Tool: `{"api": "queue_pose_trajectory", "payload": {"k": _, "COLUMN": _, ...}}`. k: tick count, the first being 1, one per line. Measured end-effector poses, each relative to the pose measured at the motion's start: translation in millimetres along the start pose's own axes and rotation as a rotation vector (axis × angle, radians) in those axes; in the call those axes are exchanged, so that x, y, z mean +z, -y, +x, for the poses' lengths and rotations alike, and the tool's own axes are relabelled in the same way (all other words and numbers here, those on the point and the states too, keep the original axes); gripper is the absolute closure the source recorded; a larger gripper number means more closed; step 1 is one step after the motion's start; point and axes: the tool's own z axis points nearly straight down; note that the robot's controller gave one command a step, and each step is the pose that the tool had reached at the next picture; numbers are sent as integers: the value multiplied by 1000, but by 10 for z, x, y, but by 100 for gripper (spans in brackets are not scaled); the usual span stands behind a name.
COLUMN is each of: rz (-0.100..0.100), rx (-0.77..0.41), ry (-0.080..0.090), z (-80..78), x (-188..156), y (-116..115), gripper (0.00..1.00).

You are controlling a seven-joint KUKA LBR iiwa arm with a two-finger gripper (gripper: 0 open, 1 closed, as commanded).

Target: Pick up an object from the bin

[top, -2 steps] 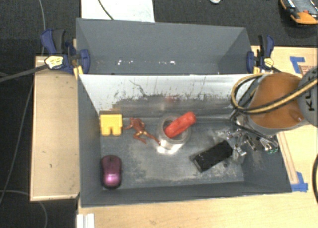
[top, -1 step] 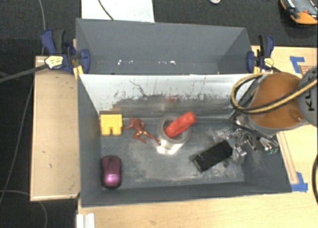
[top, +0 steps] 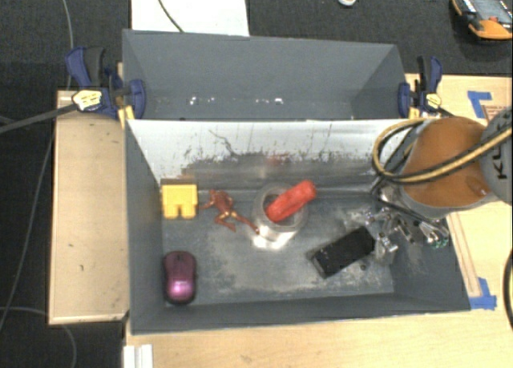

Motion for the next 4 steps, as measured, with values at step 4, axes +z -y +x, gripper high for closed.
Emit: {"api": "queue_pose_trajectory", "payload": {"k": 4, "rz": -9, "rx": -284, "ry": 5, "z": -136, "x": 7, "y": 202, "gripper": 100}}
